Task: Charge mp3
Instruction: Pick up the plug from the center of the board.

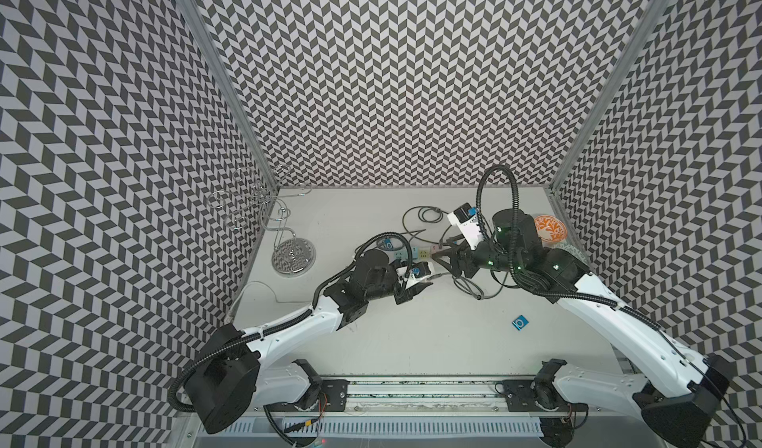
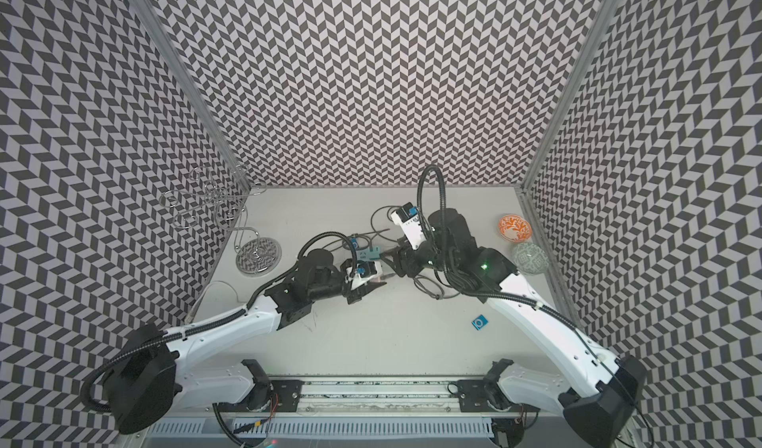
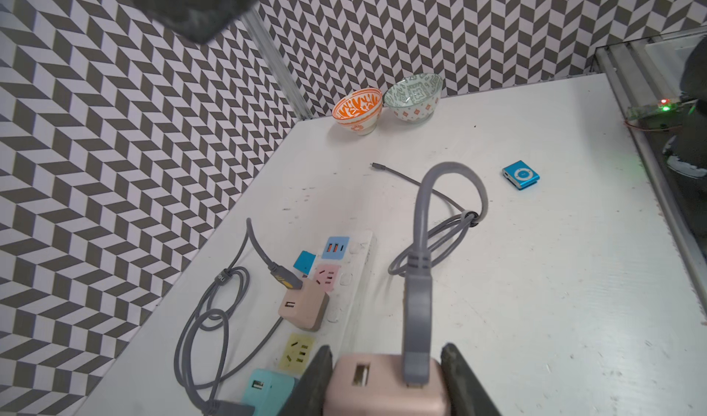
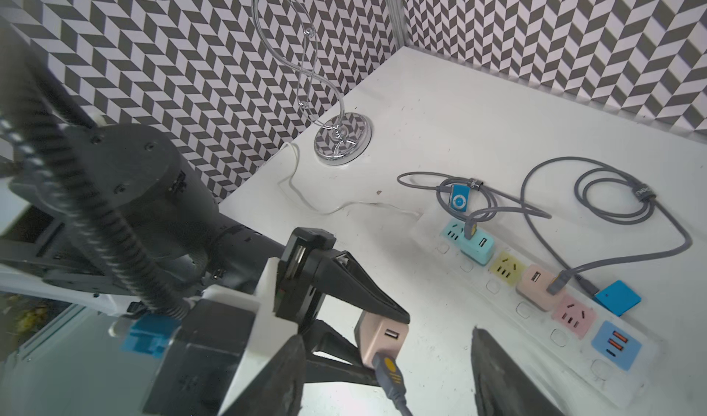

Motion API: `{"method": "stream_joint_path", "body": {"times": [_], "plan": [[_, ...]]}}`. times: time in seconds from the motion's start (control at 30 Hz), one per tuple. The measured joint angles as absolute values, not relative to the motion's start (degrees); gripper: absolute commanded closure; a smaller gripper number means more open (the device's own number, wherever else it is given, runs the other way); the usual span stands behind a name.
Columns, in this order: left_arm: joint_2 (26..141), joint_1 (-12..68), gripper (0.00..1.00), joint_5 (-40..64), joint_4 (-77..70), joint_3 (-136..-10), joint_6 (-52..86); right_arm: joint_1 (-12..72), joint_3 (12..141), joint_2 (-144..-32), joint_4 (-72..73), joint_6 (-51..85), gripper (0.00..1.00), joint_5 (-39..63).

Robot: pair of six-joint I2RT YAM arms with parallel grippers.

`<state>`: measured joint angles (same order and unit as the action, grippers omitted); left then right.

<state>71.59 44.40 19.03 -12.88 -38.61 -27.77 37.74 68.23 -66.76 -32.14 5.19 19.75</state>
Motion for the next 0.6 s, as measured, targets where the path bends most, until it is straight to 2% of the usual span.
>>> {"method": "stream_joint_path", "body": {"times": [0.23, 0.6], "plan": [[71.61, 45.41, 0.73, 13.23, -20.78, -37.17, -23.97, 37.71, 63.72, -66.63, -31.81, 8.21, 0.35, 23.24], [70.61, 47.16, 0.73, 8.75, -25.15, -34.17, -23.33, 37.69, 62.37, -65.32, -32.53, 12.12, 0.23, 21.91]]}}
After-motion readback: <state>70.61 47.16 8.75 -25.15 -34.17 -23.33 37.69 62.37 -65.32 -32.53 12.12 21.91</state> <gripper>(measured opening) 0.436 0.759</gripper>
